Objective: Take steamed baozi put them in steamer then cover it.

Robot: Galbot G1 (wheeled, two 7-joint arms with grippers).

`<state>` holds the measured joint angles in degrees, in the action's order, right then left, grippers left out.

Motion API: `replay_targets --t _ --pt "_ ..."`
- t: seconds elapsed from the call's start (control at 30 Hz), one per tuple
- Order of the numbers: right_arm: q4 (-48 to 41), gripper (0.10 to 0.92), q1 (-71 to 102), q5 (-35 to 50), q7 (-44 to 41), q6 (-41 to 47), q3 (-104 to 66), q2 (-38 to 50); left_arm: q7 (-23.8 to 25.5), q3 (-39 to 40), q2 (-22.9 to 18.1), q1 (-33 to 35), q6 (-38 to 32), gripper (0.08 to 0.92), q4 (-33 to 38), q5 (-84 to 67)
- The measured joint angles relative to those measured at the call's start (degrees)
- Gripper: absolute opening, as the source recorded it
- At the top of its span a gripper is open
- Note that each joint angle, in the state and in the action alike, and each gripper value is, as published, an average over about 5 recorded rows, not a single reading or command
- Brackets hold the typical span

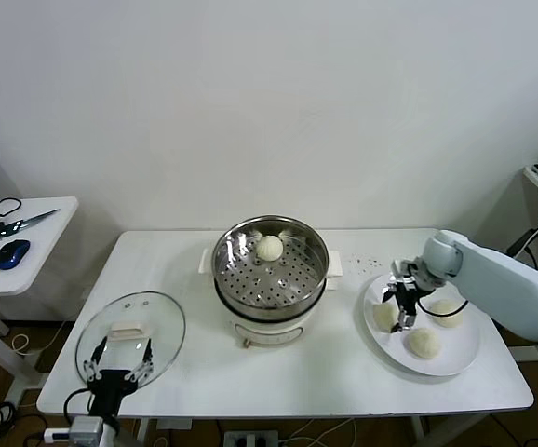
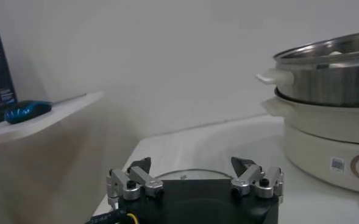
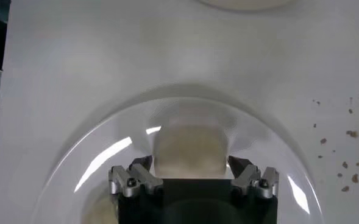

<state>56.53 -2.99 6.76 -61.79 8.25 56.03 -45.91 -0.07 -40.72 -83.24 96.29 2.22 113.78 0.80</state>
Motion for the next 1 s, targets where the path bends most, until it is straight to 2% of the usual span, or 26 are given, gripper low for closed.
replay_targets --t 0.17,0.37,0.67,1.0 --pt "-0.49 0.713 -0.04 -0.06 -0.29 -0.03 -0.10 -0.23 -0.35 0.07 -0.01 -0.03 0.26 0.823 0.18 -0.19" --pt "-0.43 0.662 -0.94 0.45 -0.36 -0.13 0.53 0.24 -0.60 0.01 0.04 -0.01 0.48 0.823 0.51 -0.42" --pt "1.79 0.661 -9.42 5.21 -0.41 -0.40 6.08 1.68 -0.80 -0.09 0.25 0.36 0.81 0.823 0.71 -0.98" --pt "4.67 0.675 -30.19 18.60 -0.30 0.83 21.18 -1.20 -0.67 1.05 -0.25 -0.11 1.03 0.823 1.77 -1.35"
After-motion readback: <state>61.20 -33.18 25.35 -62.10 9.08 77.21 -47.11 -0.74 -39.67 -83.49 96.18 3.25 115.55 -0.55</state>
